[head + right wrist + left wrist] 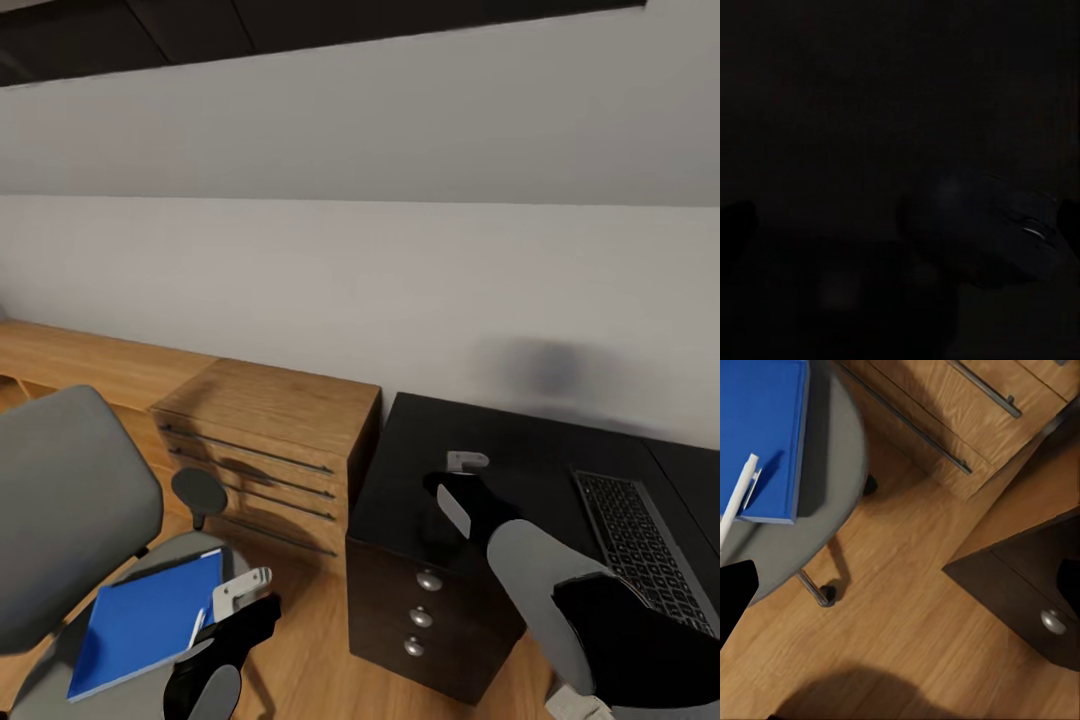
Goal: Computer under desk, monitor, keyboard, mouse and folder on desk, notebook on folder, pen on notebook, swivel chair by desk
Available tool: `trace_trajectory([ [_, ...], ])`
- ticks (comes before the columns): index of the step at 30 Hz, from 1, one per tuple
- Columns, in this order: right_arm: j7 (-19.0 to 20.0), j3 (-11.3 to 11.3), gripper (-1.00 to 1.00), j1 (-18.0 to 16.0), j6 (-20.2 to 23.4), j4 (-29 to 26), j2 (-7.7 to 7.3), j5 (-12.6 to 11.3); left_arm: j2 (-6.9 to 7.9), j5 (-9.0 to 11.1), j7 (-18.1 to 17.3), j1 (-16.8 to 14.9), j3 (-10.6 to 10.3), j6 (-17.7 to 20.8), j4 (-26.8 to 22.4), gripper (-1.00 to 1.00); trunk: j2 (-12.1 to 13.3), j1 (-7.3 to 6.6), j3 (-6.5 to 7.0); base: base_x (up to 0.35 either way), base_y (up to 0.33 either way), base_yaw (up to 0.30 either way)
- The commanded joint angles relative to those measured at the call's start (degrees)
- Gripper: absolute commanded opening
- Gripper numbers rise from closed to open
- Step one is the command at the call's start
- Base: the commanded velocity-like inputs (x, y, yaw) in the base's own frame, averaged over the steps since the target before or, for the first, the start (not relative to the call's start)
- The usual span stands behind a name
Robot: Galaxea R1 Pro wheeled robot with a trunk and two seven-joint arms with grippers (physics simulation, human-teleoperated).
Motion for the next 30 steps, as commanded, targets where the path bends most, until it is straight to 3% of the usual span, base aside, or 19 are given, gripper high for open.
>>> trace_trajectory([
  [1,-0.4,0.4,1.00,0.0,0.3,-0.1,-0.77,-0.6,0.03,0.4,0.5,-0.1,-0.1,0.1,0.0,1.00,0.0,0.02,-0.06,0.077,-0.009,0.000],
  [19,0.0,-0.7,1.00,-0.1,0.0,-0.3,-5.12,-0.7,0.11,0.3,0.5,-0.1,0.0,0.1,0.2,1.00,0.0,0.02,-0.06,0.013,-0.002,0.000],
  [30,-0.1,0.0,1.00,0.0,0.4,-3.0,-5.45,-0.2,0.12,0.3,0.5,-0.1,0.1,0.1,0.2,1.00,0.0,0.02,-0.06,0.000,0.000,0.000],
])
